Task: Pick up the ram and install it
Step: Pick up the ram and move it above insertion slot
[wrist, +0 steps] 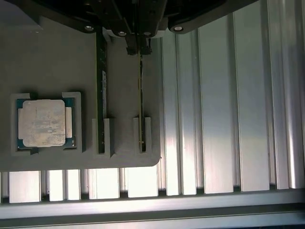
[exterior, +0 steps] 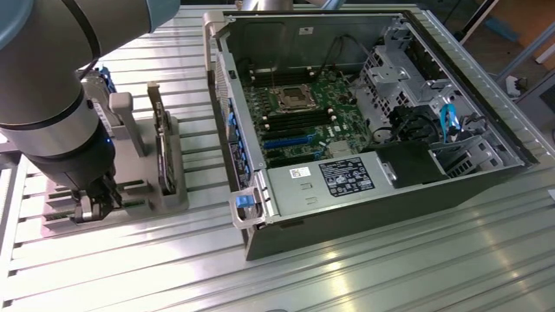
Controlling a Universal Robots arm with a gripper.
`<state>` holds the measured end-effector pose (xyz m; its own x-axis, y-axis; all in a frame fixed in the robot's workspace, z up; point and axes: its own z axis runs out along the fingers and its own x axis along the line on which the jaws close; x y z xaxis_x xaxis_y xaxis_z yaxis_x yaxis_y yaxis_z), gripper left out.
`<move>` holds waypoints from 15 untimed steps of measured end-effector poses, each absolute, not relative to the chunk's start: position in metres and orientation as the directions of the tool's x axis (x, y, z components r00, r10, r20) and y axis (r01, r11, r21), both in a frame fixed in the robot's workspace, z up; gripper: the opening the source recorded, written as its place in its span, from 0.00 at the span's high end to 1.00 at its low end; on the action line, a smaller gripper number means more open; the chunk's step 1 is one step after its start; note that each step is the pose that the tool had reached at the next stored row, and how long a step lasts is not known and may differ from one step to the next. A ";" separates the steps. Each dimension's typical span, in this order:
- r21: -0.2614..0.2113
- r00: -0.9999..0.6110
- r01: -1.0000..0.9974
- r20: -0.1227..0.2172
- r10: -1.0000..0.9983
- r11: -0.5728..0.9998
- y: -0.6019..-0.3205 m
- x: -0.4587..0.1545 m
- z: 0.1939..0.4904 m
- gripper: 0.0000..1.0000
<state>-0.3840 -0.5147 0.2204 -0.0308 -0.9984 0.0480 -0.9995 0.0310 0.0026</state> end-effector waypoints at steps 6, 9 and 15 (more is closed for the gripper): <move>0.003 -0.031 -1.000 0.048 -0.998 0.031 -0.515 -0.384 0.230 0.88; 0.003 -0.031 -1.000 0.048 -0.998 0.031 -0.515 -0.384 0.240 0.88; 0.003 -0.031 -1.000 0.048 -0.998 0.031 -0.515 -0.384 0.255 0.88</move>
